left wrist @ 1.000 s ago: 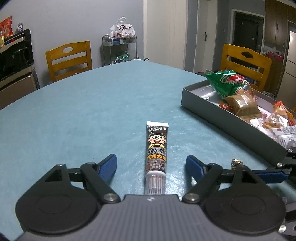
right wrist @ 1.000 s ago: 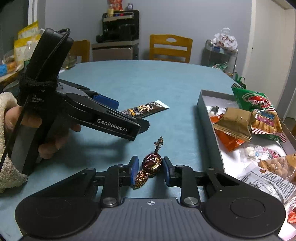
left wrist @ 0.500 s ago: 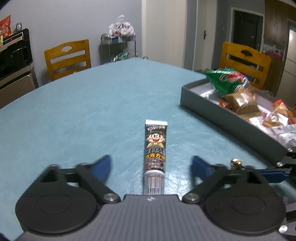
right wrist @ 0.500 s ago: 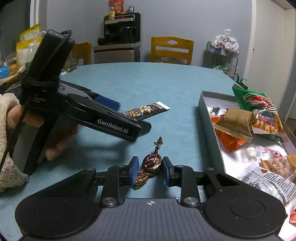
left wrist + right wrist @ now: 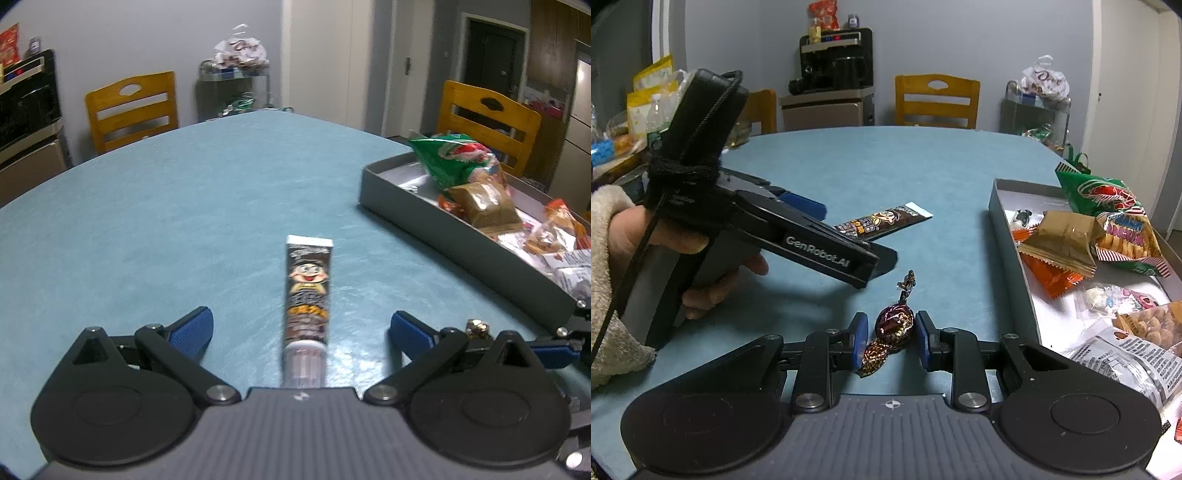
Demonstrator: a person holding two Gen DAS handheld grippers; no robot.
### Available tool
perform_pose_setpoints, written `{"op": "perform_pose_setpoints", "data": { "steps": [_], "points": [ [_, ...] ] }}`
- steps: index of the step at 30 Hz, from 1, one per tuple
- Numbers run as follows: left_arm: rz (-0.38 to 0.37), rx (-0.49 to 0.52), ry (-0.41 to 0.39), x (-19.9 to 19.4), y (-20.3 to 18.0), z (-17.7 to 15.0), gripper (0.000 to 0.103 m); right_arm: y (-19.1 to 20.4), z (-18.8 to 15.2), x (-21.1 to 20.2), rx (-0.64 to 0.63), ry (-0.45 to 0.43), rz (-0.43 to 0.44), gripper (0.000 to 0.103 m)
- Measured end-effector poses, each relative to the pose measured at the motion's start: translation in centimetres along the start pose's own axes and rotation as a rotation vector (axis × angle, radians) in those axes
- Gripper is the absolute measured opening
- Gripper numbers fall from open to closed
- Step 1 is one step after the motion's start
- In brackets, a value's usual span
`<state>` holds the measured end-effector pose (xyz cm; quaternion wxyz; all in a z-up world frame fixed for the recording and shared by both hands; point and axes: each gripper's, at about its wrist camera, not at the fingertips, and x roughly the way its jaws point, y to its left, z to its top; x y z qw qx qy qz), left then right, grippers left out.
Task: Organize snacks
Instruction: 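Lift and carry the chocolate tube and wrapped chocolate toward the box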
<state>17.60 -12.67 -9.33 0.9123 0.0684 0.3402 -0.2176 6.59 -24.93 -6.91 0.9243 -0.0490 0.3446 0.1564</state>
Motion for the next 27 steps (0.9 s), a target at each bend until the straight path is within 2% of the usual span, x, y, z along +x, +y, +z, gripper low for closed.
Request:
{"op": "perform_pose_setpoints", "data": {
  "steps": [4, 6, 8, 10, 13, 15, 20, 27],
  "points": [
    [-0.06, 0.077, -0.032, -0.4, -1.4, 0.1, 0.076, -0.1, -0.1, -0.1, -0.005, -0.003, 0.006, 0.026],
    [-0.07, 0.083, -0.04, -0.5, -1.6, 0.0, 0.069, -0.3, -0.2, -0.2, -0.004, -0.004, 0.01, 0.025],
    [-0.068, 0.056, -0.042, -0.7, -1.2, 0.0, 0.06, -0.2, -0.2, -0.3, -0.008, -0.003, 0.015, 0.025],
    [-0.057, 0.002, -0.048, -0.9, -0.4, 0.0, 0.037, -0.3, -0.2, -0.4, -0.005, -0.004, 0.02, 0.025],
    [-0.057, -0.064, -0.055, -1.1, 0.9, -0.1, 0.026, -0.4, -0.3, -0.6, 0.002, -0.01, 0.021, 0.025],
    [-0.046, -0.069, -0.056, -1.2, 1.1, -0.2, 0.022, -0.5, -0.3, -0.5, 0.006, -0.011, 0.023, 0.025],
    [-0.001, 0.0, -0.058, -1.3, -0.1, -0.1, 0.02, -0.4, -0.3, -0.5, 0.005, -0.018, 0.026, 0.025],
    [-0.001, -0.044, -0.076, -1.5, 0.6, -0.2, 0.02, -0.3, 0.0, -1.4, 0.003, -0.056, 0.019, 0.025]
  ]
}}
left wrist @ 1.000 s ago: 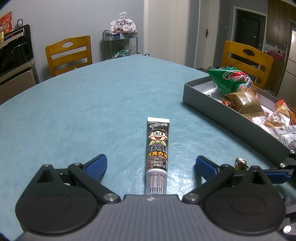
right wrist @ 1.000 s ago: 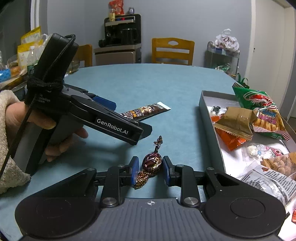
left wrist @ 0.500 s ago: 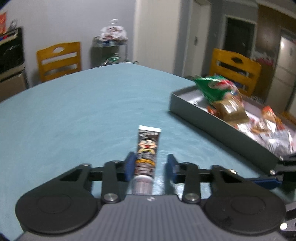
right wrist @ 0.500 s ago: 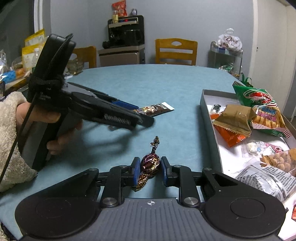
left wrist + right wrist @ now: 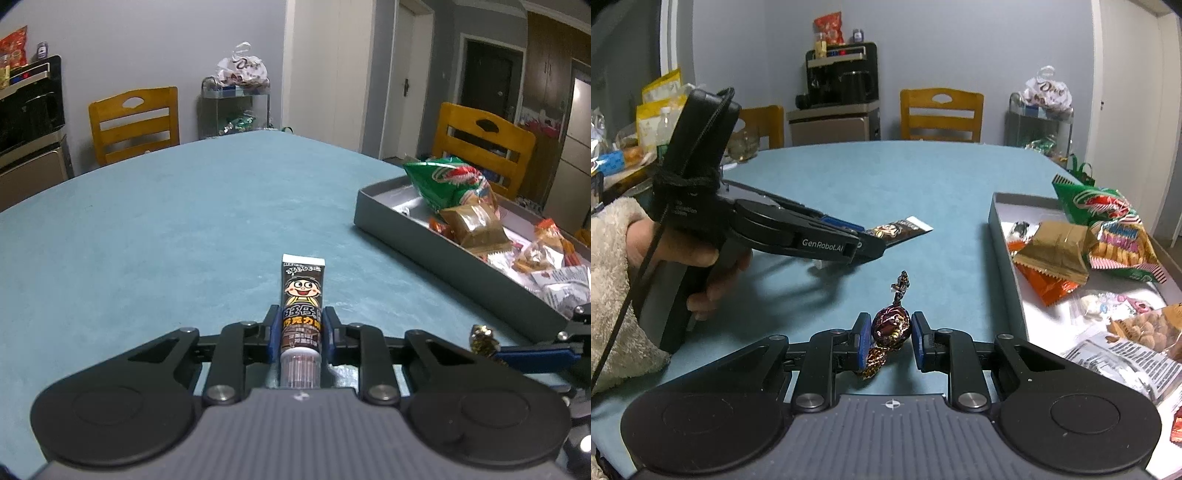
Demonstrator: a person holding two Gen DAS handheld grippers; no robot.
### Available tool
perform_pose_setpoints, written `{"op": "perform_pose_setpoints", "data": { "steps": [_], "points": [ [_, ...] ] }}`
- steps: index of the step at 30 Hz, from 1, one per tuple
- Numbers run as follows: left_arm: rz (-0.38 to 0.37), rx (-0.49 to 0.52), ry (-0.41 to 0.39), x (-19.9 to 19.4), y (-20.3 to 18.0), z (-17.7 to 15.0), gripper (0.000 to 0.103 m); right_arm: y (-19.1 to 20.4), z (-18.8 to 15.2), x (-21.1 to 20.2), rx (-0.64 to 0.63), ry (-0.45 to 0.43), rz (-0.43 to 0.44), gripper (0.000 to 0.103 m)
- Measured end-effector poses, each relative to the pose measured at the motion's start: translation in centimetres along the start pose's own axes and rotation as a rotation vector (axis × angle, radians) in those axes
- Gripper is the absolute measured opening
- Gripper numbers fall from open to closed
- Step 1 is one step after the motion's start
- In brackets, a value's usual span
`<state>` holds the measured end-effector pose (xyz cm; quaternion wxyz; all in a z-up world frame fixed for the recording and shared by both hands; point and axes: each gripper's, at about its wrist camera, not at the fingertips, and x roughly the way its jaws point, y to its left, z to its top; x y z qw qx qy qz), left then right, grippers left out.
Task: Organize snacks
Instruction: 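Lift and carry the chocolate tube and wrapped chocolate toward the box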
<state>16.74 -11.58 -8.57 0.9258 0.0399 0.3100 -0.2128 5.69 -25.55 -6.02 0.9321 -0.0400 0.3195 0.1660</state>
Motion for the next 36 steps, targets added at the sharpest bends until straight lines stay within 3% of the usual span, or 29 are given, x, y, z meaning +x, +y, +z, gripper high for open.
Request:
{"op": "perform_pose_setpoints", "data": {
  "steps": [21, 36],
  "points": [
    [-0.007, 0.059, -0.2, -5.7, -1.5, 1.1, 0.02, -1.5, 1.9, -3.2, -0.009, -0.124, -0.058, 0.025],
    [-0.11, 0.125, -0.293, -8.9, -6.7, 2.8, 0.02, -5.6, 2.3, -6.7, 0.033, -0.205, -0.138, 0.025]
  ]
}}
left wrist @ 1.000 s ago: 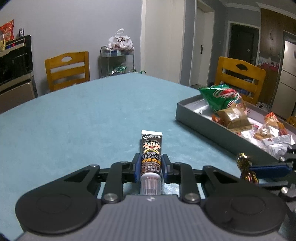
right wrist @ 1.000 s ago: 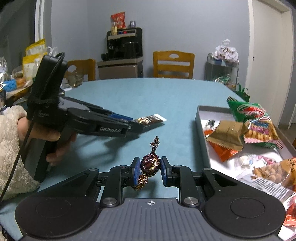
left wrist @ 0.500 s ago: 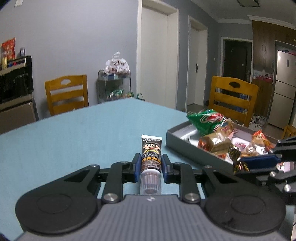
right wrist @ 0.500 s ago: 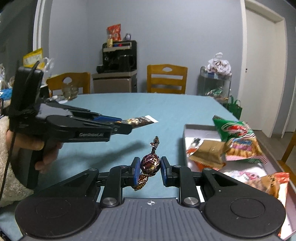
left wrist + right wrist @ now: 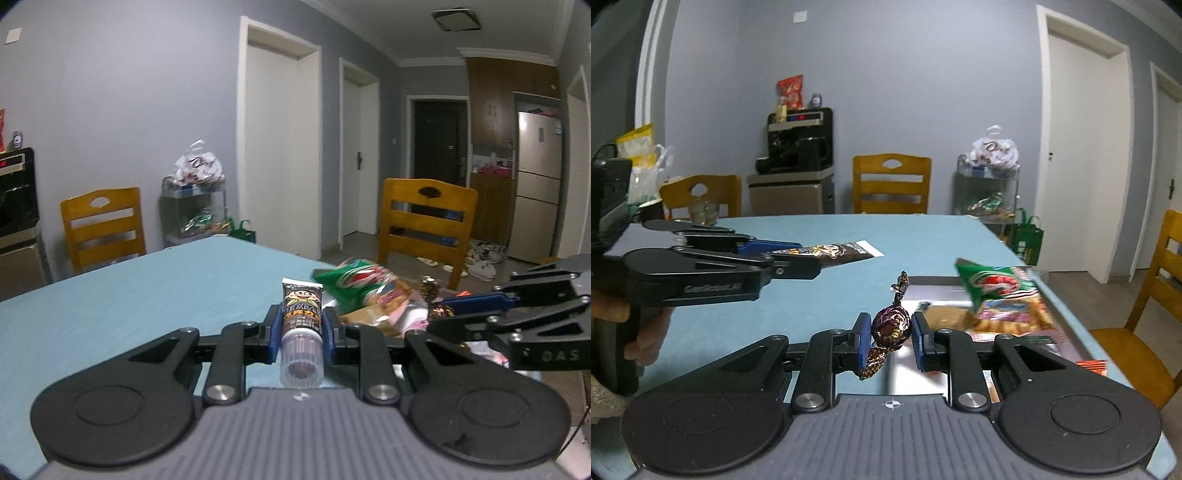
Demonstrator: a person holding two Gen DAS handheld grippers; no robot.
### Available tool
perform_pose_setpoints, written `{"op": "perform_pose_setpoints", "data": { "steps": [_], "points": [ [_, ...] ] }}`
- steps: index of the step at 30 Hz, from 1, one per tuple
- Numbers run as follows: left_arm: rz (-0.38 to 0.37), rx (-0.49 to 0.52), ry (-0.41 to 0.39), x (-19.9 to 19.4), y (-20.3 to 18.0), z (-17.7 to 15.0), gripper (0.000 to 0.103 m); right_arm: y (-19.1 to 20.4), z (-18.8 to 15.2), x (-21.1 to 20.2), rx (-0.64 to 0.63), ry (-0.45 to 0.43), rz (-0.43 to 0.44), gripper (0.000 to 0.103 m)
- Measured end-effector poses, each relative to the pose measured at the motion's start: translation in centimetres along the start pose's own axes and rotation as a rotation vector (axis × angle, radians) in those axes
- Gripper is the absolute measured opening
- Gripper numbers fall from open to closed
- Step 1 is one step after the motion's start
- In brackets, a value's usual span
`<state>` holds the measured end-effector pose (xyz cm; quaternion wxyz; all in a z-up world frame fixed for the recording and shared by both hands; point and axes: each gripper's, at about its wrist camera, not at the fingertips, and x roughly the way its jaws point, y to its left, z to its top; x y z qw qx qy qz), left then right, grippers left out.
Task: Organize snacks
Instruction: 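Lift and carry the chocolate tube and wrapped chocolate toward the box, then lower both held items into the box and open both tools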
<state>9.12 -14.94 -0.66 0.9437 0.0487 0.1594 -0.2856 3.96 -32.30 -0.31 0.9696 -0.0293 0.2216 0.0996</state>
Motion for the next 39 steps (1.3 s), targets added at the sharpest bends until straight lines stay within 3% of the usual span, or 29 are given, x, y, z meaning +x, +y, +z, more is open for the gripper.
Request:
{"op": "perform_pose_setpoints", "data": {
  "steps": [8, 21, 39],
  "points": [
    [-0.087, 0.038, -0.002, 1.1, -4.3, 1.1, 0.02, -3.7, -1.2, -0.7, 0.053, 0.017, -0.069, 0.025],
    [-0.176, 0.108, 0.088, 6.8, -11.5, 0.3, 0.02, -8.9, -2.5, 1.0, 0.129, 0.05, -0.141, 0.025],
    [-0.155, 0.123, 0.202, 12.9, -11.8, -1.2, 0.02, -11.6, -2.0, 7.0, 0.163, 0.146, -0.171, 0.025]
  ]
}}
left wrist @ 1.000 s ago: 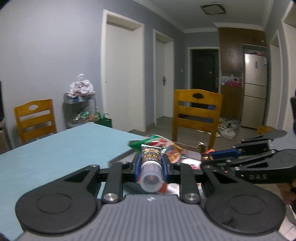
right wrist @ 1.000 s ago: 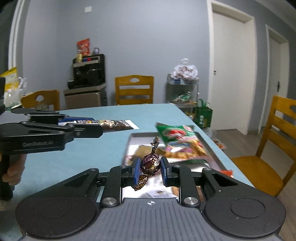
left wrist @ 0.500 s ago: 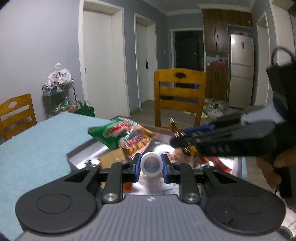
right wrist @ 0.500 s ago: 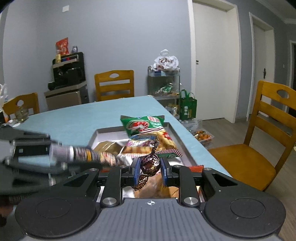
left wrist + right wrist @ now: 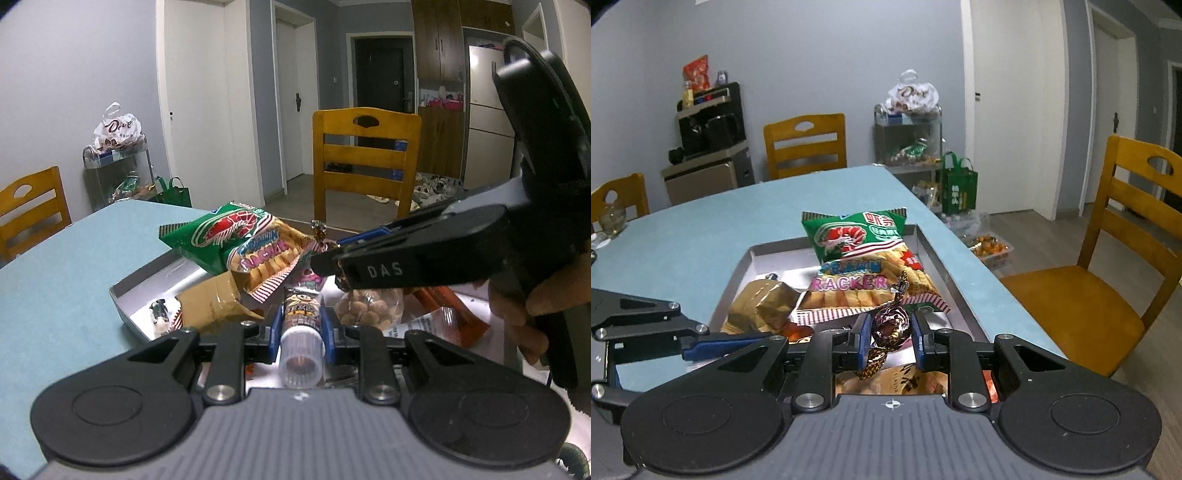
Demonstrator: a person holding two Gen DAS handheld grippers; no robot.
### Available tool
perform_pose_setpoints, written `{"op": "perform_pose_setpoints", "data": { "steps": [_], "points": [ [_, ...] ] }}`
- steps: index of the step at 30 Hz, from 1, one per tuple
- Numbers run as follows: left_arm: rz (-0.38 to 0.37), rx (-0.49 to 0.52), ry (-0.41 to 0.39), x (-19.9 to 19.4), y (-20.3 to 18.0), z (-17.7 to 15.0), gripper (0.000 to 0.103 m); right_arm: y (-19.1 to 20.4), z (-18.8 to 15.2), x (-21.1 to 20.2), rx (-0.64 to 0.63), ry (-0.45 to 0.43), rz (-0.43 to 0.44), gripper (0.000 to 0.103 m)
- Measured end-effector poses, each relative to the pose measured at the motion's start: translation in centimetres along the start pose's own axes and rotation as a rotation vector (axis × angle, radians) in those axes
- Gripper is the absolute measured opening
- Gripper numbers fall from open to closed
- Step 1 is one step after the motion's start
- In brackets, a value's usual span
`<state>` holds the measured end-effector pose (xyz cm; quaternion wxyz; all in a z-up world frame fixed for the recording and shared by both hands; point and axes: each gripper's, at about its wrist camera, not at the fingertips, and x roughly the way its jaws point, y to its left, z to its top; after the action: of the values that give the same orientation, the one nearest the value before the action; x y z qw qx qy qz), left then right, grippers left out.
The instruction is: Organize snacks
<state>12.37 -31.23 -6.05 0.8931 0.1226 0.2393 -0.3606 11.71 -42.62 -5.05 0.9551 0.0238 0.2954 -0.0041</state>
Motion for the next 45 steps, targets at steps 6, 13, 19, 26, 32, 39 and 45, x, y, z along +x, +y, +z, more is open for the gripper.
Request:
{"op": "perform_pose_setpoints", "data": {
  "steps": [6, 13, 19, 26, 32, 39, 45],
  "points": [
    [0.005, 0.009, 0.013, 0.5, -0.1, 0.0, 0.02, -0.1, 0.3, 0.6, 0.019, 0.02, -0.006, 0.025],
    [0.012, -0.002, -0.012, -0.3, 0.2, 0.2, 0.021, -0.3, 0.2, 0.4, 0.032, 0.015, -0.017, 0.025],
    [-0.003, 0.003, -0.048, -2.8, 0.4, 0.0, 0.065, -0.1, 0.3, -1.1, 0.05, -0.017, -0.016, 0.044],
    [0.002, 0.018, -0.072, -7.2, 1.4, -0.8, 0.09, 0.9, -0.5, -4.8, 0.042, -0.051, -0.014, 0.083],
    [-0.001, -0.01, -0.036, -10.2, 3.0, -2.9, 0.096, 2.1, -2.0, -8.6, 0.047, -0.065, -0.021, 0.103],
    [0.001, -0.025, 0.046, -11.1, 3.6, -5.5, 0.099, 4.2, -5.3, -11.4, 0.081, -0.039, -0.074, 0.103],
    [0.006, -0.06, 0.079, -10.8, 4.0, -6.7, 0.1, 6.2, -8.2, -11.9, 0.132, 0.025, -0.073, 0.103]
  ]
}}
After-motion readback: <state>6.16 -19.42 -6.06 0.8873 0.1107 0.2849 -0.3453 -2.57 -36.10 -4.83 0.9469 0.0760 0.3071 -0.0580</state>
